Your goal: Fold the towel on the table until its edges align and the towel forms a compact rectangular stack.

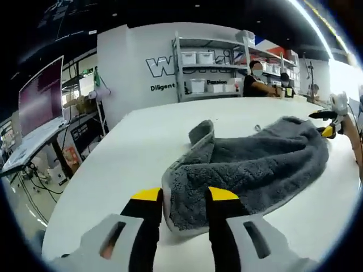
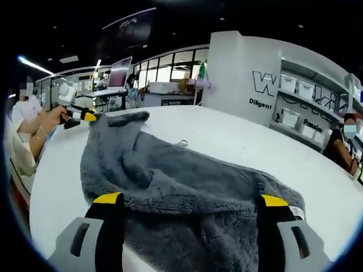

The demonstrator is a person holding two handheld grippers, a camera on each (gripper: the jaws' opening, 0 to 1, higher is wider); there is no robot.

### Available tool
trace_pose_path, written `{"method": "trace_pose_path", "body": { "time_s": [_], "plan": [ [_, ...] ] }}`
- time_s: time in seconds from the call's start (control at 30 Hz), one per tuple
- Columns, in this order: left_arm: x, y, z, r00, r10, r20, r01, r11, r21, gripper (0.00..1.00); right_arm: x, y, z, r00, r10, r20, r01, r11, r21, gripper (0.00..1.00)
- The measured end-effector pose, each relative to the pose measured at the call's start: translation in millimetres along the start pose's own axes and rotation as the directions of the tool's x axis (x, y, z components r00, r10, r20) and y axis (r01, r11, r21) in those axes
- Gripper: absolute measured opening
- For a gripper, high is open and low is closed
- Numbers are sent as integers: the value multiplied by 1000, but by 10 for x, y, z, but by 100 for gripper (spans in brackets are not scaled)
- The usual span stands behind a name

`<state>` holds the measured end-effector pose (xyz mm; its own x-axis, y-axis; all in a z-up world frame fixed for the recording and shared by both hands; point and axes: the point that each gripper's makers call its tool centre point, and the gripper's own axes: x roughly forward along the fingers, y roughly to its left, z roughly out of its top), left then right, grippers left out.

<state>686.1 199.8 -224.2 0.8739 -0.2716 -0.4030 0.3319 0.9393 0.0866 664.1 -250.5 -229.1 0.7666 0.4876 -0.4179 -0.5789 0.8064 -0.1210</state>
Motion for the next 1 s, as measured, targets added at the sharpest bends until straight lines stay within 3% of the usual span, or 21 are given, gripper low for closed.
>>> {"method": "trace_pose_path", "body": {
  "time_s": [0.1,0.23,0.37,0.5,0.57,0.73,0.93,1.0],
  "plan": [
    [-39,12,7,999,24,-22,-23,999,31,32,6,13,-9,1000,3,-5,-3,1000,-3,99],
    [-109,21,58,998,51,-35,-49,997,51,49,10,23,-12,1000,6,-9,-6,1000,-9,99],
    [-129,-163,140,999,-18,-30,19,999,48,68,10,27,-15,1000,7,-12,-7,1000,-12,99],
    [-151,-385,284,997,-70,-11,71,992,105,72,8,27,-25,1000,6,-18,-7,1000,-16,99],
    [-149,-548,426,992,-120,36,115,984,136,76,7,27,-30,1000,6,-22,-7,1000,-18,99],
    [-107,-996,593,946,-310,94,298,946,127,83,4,33,-34,1000,9,-25,-10,1000,-23,99],
    [-3,-1267,742,910,-391,134,372,916,147,94,4,31,-56,999,11,-38,-12,999,-31,99],
    [9,-1387,803,885,-440,156,419,896,146,96,8,37,-68,999,14,-44,-15,999,-33,99]
  ]
}}
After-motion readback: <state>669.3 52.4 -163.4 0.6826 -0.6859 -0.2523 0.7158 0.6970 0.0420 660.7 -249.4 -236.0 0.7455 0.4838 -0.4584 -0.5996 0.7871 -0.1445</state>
